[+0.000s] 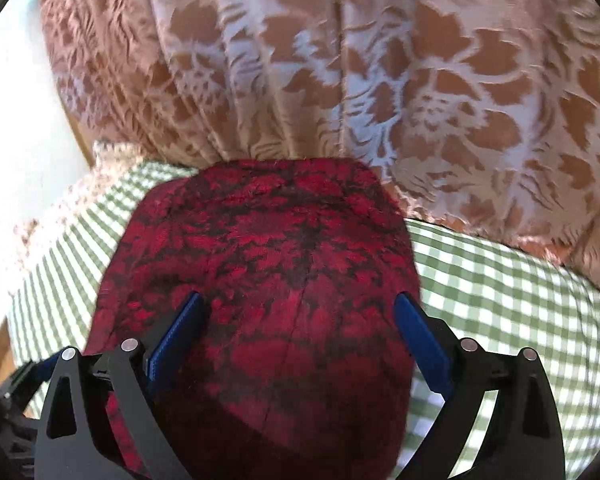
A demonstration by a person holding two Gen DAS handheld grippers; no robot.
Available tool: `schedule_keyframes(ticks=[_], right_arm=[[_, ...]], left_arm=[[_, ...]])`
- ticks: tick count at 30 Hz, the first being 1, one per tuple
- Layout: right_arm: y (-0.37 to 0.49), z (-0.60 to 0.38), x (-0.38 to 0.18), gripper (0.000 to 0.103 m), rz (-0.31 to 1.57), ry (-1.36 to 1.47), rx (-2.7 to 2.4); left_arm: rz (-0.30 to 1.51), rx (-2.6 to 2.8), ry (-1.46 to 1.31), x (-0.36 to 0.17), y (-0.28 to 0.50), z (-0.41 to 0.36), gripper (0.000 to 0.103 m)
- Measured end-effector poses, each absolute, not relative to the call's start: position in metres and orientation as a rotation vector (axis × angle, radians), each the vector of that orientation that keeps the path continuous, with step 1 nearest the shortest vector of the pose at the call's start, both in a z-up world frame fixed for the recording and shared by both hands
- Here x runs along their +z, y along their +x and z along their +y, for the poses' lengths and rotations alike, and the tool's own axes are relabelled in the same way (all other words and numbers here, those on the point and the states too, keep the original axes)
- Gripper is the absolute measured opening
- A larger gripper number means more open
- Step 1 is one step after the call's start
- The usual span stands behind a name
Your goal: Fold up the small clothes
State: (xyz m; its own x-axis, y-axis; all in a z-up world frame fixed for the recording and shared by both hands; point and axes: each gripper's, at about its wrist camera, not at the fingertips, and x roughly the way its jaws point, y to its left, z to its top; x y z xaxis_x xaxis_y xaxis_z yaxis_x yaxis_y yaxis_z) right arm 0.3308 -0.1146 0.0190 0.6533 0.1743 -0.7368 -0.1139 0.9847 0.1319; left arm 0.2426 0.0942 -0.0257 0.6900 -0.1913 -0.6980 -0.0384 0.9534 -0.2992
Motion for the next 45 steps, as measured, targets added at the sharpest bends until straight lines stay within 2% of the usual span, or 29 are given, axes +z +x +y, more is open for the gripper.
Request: schedule_keyframes(ticks=[7, 21, 45], right_arm=[[0.277, -0.118, 0.035, 0.099, 0.808, 0.088, 0.145], [0.176, -0.124, 0.04, 0.099, 0.74, 0.1, 0.038], [0.107, -0.121, 0.051, 0.099, 0.682, 0.073, -0.044]], left_arm=[[0.764, -0.027, -0.218, -0.004, 0.216, 0.085, 0.1], [0.692, 0.056, -0.1, 0.021, 0.147, 0.074, 0.101], [0.646, 0.087, -0.074, 0.036, 0.095, 0.067, 0.101]])
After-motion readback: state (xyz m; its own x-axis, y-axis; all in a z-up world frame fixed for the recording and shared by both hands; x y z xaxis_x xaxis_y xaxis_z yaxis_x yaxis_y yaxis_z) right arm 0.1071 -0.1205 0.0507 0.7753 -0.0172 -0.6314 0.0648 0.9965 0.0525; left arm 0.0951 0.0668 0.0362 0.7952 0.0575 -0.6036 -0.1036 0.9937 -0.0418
